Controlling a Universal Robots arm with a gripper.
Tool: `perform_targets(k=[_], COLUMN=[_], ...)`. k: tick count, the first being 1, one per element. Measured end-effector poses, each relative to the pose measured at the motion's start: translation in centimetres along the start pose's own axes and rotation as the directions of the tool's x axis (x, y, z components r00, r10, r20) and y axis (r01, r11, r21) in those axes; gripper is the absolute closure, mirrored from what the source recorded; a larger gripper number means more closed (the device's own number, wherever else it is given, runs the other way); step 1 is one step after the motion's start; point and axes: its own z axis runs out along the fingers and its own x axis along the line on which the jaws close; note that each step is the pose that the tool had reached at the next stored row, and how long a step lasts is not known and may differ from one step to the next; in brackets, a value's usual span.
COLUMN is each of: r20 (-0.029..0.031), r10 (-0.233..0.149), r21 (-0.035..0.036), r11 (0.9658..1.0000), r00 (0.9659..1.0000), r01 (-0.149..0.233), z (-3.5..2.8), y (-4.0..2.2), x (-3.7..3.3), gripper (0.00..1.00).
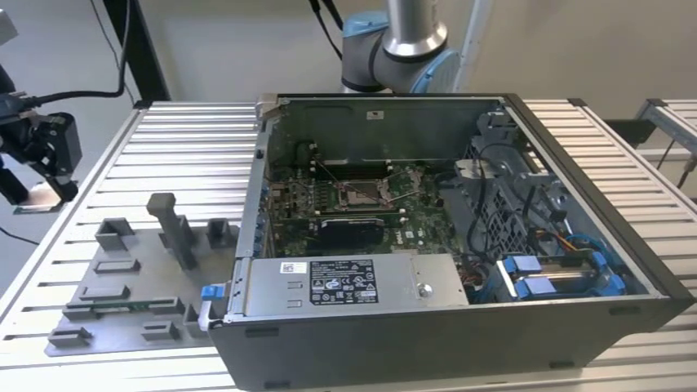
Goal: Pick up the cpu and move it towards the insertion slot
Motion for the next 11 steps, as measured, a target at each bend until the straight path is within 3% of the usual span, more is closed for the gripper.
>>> perform_targets(k=[11], r20=[0.0000], r10=[0.000], r21=[0.0000], r11=[1.0000], r00=[1.0000], r01=[0.000], z=[-2.51], y=[0.08], x=[-0.01], gripper=[1.00])
